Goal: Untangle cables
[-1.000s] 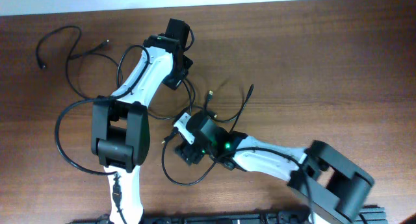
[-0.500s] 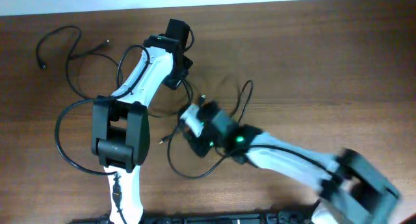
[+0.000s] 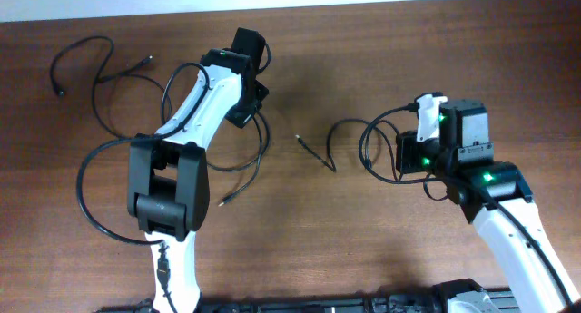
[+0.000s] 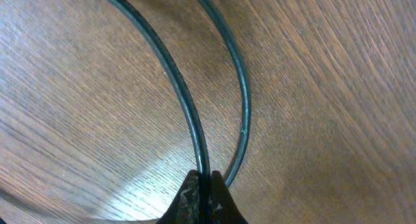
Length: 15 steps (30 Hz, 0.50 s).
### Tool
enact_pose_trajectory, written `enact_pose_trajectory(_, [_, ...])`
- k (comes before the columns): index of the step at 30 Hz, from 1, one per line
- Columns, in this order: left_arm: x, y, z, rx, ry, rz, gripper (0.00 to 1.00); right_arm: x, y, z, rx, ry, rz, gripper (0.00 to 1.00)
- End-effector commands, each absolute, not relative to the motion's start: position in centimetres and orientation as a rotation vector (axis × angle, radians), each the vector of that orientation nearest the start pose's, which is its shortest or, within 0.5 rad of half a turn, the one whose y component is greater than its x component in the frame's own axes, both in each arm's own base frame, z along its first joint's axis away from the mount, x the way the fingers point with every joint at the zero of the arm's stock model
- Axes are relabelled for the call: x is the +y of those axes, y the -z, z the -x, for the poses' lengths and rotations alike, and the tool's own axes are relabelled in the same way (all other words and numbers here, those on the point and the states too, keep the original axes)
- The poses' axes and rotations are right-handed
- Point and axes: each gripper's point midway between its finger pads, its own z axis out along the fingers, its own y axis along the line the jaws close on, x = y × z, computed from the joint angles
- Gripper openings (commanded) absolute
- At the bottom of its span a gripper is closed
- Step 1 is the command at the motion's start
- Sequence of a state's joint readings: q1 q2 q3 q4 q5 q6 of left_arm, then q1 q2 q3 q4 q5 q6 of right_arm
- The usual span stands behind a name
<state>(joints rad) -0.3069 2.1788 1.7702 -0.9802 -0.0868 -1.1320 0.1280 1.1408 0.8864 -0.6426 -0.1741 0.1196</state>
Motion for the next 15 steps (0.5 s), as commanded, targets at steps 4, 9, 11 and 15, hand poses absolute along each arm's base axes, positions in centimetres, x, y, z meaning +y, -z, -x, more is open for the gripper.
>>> enact_pose_trajectory(4, [-14.2,-5.9,-44.5,2.836,0.049,0.671,0.01,7.3,-11.8,-30.3,2.638,-0.321,0.095,0.83])
enact_pose_trajectory(9, [-15.4,-6.2,-45.0,2.792,-0.182,0.184,0.61,7.3,-9.1,-29.6,2.749,-0.321,0.085,0.98])
enact_pose_trajectory(11, [-15.5,-5.7,-45.0,2.781,-0.239,0.167,0.82,7.2,-9.1,-29.6,2.749,-0.32,0.086,0.98])
enact_pose_trajectory(15, [-15.4,-3.5,-44.7,2.798,-0.244,0.318,0.77,7.2,-9.1,-29.5,2.751,-0.32,0.086,0.97])
